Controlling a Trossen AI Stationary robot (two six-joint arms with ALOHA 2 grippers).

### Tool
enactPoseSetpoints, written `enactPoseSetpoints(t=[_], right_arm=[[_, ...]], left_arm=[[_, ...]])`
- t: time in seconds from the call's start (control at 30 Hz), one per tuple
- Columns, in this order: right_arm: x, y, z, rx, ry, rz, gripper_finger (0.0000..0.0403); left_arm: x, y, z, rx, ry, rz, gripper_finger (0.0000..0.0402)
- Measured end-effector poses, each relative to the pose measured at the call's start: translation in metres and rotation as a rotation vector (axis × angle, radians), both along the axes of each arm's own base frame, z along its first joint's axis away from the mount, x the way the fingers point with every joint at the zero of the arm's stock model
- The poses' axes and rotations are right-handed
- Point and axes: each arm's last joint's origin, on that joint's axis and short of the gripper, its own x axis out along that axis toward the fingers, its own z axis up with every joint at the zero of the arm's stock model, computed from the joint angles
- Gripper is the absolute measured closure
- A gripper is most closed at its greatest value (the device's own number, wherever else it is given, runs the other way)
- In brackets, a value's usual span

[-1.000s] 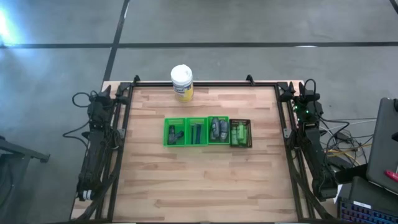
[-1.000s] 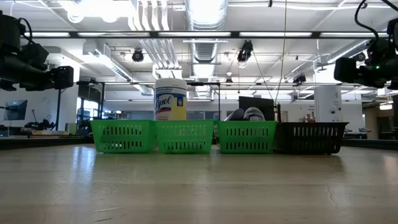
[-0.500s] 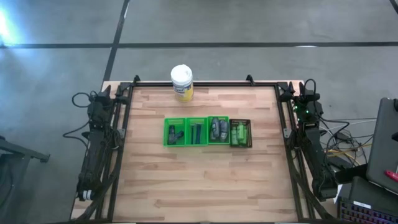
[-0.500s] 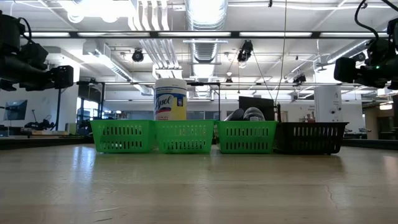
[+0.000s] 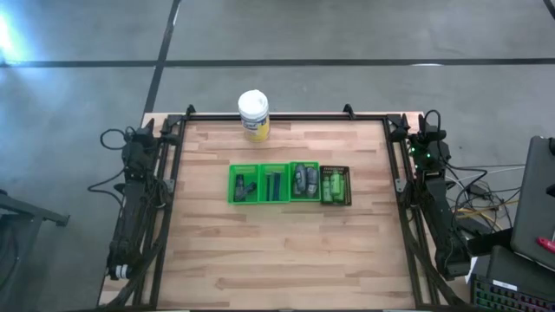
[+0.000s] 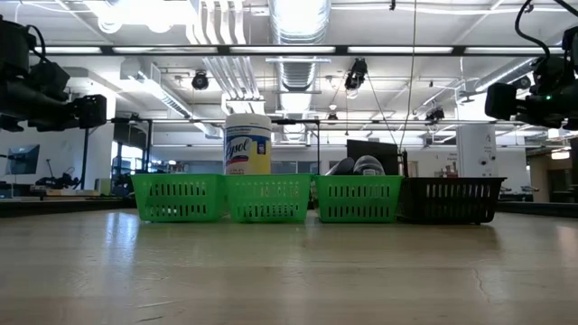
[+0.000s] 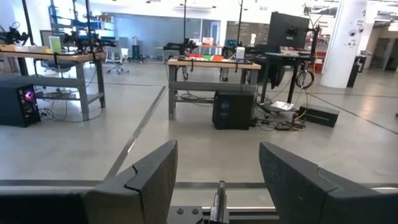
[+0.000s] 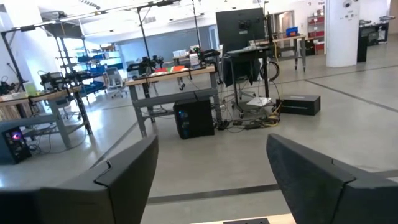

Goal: Pick & Place Travel size toiletries
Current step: Return to Home Position

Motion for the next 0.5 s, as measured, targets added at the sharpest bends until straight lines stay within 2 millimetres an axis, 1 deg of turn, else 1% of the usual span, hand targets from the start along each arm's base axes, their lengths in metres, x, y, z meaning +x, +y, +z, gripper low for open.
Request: enactPoseSetpoints(t=[0.5], right_arm=[[0.0,0.0,0.0,0.0,0.0,0.0,0.0057]], left_arm=[[0.0,0.0,0.0003,0.003,0.0,-0.001,0.017]])
